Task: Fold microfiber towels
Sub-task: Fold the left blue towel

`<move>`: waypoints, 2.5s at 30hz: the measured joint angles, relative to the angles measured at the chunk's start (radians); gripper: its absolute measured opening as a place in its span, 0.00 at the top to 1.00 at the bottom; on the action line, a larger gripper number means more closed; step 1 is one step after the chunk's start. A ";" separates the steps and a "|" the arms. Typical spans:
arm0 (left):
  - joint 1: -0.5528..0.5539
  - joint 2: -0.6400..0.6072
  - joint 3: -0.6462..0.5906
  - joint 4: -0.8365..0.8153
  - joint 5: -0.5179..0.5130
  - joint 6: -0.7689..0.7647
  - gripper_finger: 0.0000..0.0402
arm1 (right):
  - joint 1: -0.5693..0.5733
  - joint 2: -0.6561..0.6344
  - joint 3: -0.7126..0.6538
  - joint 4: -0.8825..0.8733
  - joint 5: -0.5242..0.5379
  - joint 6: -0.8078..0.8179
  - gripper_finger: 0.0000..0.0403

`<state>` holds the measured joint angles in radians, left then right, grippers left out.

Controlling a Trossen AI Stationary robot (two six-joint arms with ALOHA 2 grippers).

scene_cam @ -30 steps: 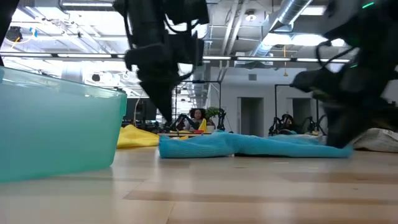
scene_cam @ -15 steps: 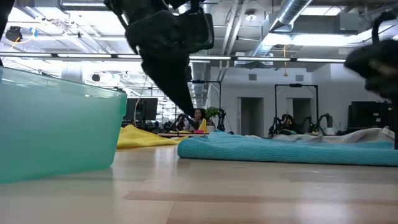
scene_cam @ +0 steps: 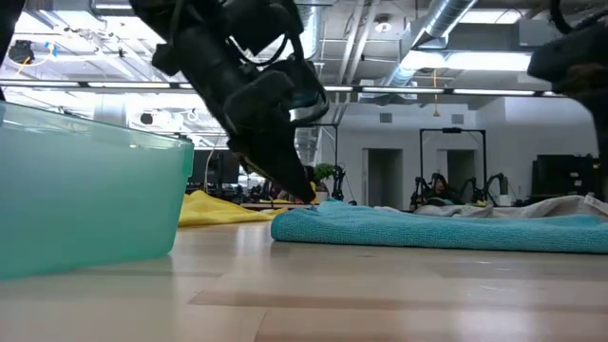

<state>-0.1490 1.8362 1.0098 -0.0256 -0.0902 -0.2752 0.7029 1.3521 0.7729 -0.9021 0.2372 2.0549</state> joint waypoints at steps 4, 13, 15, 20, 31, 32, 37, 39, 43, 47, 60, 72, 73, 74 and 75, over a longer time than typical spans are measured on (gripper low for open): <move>-0.001 0.000 -0.038 0.056 0.007 -0.006 1.00 | -0.024 0.058 -0.015 0.071 0.009 -0.002 0.47; 0.003 -0.001 -0.047 0.109 -0.002 -0.010 1.00 | -0.079 0.205 -0.015 0.168 -0.003 -0.047 0.37; 0.005 -0.001 -0.047 0.114 -0.002 -0.008 1.00 | -0.093 0.230 -0.015 0.194 -0.020 -0.073 0.40; 0.006 -0.001 -0.047 0.115 -0.004 -0.008 1.00 | -0.122 0.251 -0.013 0.226 -0.049 -0.126 0.57; 0.007 -0.001 -0.047 0.130 -0.004 -0.008 1.00 | -0.144 0.126 -0.013 0.193 -0.023 -0.170 0.94; 0.007 -0.002 -0.047 0.134 -0.004 -0.009 1.00 | -0.151 0.115 -0.008 0.188 -0.023 -0.174 0.93; 0.007 -0.002 -0.047 0.142 -0.004 -0.016 1.00 | -0.197 0.086 0.055 0.193 0.002 -0.285 0.95; 0.007 -0.002 -0.047 0.141 -0.004 -0.017 1.00 | -0.223 0.089 0.093 0.206 0.011 -0.351 0.96; 0.007 -0.002 -0.047 0.134 -0.004 -0.017 1.00 | -0.283 0.138 0.172 0.256 0.014 -0.481 0.95; 0.007 -0.002 -0.042 0.086 -0.001 -0.031 1.00 | -0.340 0.213 0.248 0.324 0.007 -0.596 0.93; 0.007 -0.002 -0.044 -0.070 -0.011 -0.063 1.00 | -0.457 0.487 0.460 0.447 -0.106 -0.897 0.93; 0.004 -0.002 -0.044 -0.073 -0.004 -0.077 1.00 | -0.488 0.556 0.538 0.445 -0.124 -0.983 0.84; 0.004 -0.002 -0.044 -0.073 -0.003 -0.077 1.00 | -0.490 0.557 0.536 0.439 -0.125 -0.983 0.82; 0.004 -0.002 -0.044 -0.073 -0.003 -0.078 1.00 | -0.490 0.557 0.535 0.443 -0.127 -0.983 0.80; 0.004 -0.002 -0.044 -0.073 -0.003 -0.079 1.00 | -0.489 0.557 0.535 0.454 -0.127 -0.983 0.77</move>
<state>-0.1452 1.8339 0.9661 -0.0986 -0.0931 -0.3540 0.2134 1.9092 1.3081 -0.4486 0.1102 1.0715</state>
